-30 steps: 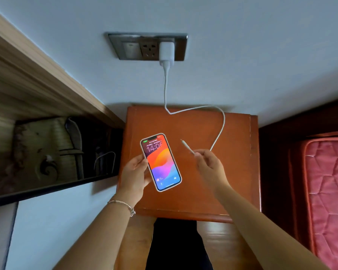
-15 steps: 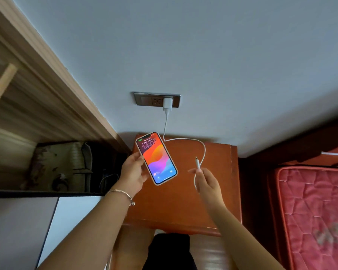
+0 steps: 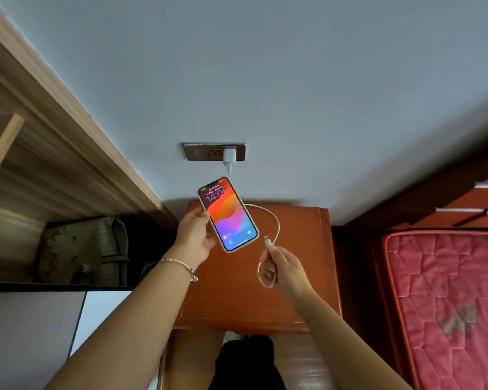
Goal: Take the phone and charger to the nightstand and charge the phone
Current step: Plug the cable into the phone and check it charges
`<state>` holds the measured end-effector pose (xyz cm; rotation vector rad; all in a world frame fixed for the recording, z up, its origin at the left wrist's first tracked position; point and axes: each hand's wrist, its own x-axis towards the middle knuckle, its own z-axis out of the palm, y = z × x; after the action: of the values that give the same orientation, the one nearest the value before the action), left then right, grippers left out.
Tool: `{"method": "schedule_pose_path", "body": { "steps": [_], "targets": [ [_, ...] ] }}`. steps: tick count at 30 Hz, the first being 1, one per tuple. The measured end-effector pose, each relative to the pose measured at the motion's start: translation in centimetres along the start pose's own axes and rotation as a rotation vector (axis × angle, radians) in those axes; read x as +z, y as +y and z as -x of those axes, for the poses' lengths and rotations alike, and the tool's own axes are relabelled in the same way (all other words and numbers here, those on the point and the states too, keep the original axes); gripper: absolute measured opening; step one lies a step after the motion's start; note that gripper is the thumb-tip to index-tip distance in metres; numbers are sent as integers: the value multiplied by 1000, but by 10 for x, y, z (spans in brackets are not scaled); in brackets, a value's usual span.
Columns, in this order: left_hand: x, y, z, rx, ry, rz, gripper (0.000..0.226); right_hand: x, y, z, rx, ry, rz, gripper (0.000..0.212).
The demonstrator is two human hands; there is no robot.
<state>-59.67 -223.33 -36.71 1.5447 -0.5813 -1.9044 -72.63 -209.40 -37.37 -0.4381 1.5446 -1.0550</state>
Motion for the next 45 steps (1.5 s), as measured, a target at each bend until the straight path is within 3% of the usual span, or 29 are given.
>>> {"method": "schedule_pose_path", "body": {
  "steps": [8, 20, 36, 45],
  "targets": [
    [4, 3, 7, 4, -9, 4, 18, 9, 1, 6, 43, -159, 88, 39],
    [1, 2, 13, 20, -18, 7, 17, 17, 2, 4, 24, -155, 170, 40],
    [0, 1, 14, 59, -59, -40, 21, 23, -4, 8, 57, -72, -83, 32],
    [1, 5, 13, 74, -75, -97, 19, 28, 6, 7, 38, -3, -74, 31]
  ]
}}
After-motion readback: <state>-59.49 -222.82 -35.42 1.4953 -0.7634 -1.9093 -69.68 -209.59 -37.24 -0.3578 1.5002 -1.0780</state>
